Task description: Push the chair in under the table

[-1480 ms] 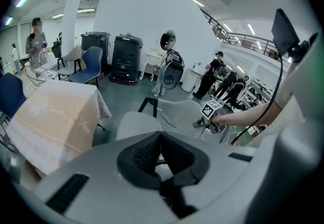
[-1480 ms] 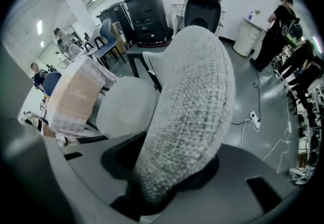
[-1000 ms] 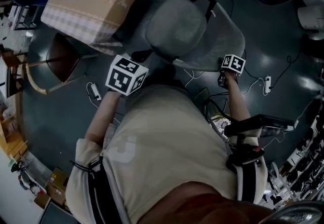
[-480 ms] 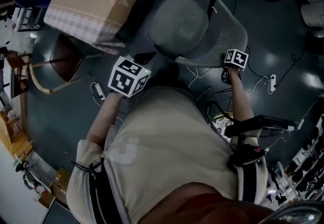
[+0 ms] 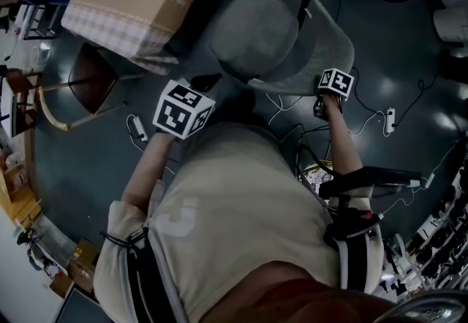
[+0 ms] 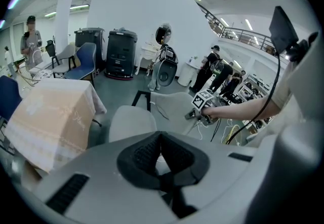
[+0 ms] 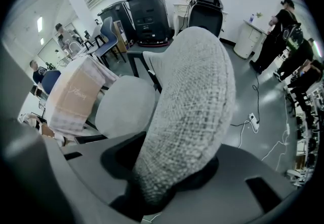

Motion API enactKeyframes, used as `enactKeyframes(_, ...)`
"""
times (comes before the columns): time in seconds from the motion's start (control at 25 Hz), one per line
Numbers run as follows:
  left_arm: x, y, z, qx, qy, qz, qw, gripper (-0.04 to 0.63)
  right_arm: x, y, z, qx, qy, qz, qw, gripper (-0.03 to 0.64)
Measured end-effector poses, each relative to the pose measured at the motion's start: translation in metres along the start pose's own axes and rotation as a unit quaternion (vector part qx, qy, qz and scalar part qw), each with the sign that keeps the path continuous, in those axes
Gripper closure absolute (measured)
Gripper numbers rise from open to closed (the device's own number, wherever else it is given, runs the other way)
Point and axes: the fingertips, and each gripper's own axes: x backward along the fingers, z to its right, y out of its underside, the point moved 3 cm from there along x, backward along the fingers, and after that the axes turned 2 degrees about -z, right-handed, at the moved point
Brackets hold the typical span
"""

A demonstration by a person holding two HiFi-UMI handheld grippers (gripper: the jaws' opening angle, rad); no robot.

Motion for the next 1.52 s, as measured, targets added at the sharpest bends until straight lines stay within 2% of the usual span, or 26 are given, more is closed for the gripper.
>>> enactKeyframes(0.48,-0.006,-0.001,0.002,-0.002,0.003,0.002,1.0000,0.588,0.000,0.005,-0.008,0.011,-0.007,0.001,1.000,0.442)
enactKeyframes(0.64,-0.003,0.003,-0.003,0.000,-0.010,0.002,0.9999,0.588,0.002,0.019,-0.018,0.003,-0.014,0.001,1.000,0.442)
enactKeyframes(0.8,0.004,0.007,-0.008,0.009,-0.019,0.001,0.9998,0.588,0.005,0.018,-0.020,0.017,-0.024,0.001,1.000,0.431)
enactKeyframes(1.04,0.008,0.013,-0.009,0.009,-0.029,-0.005,0.9995,0.588,0.004,0.010,-0.003,0.029,-0.032,-0.001,0.999,0.428)
enactKeyframes(1.24,0.006,0.019,-0.010,-0.001,-0.031,-0.020,0.9993,0.588,0.004,0.000,-0.015,0.050,-0.031,0.003,0.998,0.425)
enactKeyframes(1.52,0.004,0.011,-0.008,-0.015,-0.031,-0.013,0.9993,0.588,-0.001,-0.009,-0.028,0.065,-0.033,0.004,0.997,0.425)
